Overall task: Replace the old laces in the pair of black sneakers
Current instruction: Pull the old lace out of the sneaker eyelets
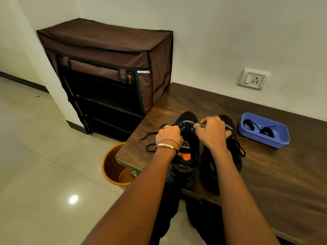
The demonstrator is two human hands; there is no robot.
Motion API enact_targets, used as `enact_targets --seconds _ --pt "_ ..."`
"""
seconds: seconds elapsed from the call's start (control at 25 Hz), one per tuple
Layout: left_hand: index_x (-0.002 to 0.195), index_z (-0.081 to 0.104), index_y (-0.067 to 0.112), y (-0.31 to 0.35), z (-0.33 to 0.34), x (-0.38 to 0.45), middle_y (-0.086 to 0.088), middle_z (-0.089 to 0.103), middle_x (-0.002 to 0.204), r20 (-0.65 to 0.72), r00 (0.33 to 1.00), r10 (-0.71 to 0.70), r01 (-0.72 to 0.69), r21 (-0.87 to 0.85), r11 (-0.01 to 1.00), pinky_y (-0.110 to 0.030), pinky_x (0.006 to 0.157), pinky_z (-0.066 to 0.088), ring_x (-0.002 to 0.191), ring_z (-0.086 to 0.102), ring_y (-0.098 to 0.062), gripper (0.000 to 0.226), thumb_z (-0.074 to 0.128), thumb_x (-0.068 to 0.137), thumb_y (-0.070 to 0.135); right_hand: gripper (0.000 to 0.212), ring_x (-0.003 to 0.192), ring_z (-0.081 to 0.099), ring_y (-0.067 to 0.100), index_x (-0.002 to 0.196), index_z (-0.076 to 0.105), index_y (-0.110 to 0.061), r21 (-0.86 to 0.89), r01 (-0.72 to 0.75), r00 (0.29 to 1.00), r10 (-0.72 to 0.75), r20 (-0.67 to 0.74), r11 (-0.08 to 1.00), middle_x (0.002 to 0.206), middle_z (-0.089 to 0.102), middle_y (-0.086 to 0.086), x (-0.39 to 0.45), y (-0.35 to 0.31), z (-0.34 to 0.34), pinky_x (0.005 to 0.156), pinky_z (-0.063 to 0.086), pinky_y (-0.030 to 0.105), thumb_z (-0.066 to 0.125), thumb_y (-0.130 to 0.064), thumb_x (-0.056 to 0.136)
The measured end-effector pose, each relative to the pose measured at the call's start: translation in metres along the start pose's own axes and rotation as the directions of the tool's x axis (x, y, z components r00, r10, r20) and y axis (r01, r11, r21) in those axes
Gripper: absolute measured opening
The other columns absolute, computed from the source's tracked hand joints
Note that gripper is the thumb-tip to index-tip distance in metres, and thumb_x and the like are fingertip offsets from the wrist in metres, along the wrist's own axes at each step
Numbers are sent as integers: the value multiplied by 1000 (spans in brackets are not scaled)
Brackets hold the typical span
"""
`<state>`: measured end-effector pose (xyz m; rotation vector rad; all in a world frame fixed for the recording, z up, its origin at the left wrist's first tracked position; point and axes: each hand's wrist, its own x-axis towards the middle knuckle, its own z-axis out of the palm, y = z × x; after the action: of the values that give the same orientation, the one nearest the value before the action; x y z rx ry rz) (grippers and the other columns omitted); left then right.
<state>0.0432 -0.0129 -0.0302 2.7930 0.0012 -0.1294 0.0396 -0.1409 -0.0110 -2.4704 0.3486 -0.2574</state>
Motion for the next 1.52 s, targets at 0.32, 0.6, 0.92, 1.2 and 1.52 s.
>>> enact_targets --seconds 0.32,0.6,0.92,1.2,1.52 --pt "119 58 10 -1 0 2 -15 57 117 10 1000 -5 5 -26 1000 -39 81 49 107 59 -35 33 54 95 32 17 116 46 18 87 75 -22 -196 259 966 -250 71 946 106 65 -9 -7 -10 18 96 32 46 60 -15 88" --pt "119 59 11 2 3 0 -14 57 117 -8 1000 -1 1 -18 1000 -40 81 50 106 59 -35 31 52 96 30 28 77 59 22 71 63 -7 536 -354 935 285 210 766 72 63 3 -4 1 -22 78 40 38 56 -25 91" --pt "120 58 11 0 3 2 -16 57 119 3 1000 2 -2 -21 1000 -41 83 49 109 57 -37 36 55 94 34 26 130 30 26 115 69 -23 -378 265 954 -183 240 887 136 47 -2 -1 -5 18 104 28 52 66 -32 91" --pt "120 58 11 1 6 3 -16 58 118 -18 1000 -1 1 -19 1000 -40 82 49 108 58 -37 34 52 95 32 22 118 49 18 72 77 -28 91 118 990 -124 63 989 110 66 -13 -2 -10 7 96 33 45 67 -16 86" --pt "120 59 11 -1 6 4 -15 59 118 -20 1000 -8 7 -49 999 -40 83 50 107 58 -37 35 55 93 33 31 123 44 35 104 68 -11 -175 -103 994 94 -62 979 126 55 12 -5 4 -34 103 32 54 57 -39 97"
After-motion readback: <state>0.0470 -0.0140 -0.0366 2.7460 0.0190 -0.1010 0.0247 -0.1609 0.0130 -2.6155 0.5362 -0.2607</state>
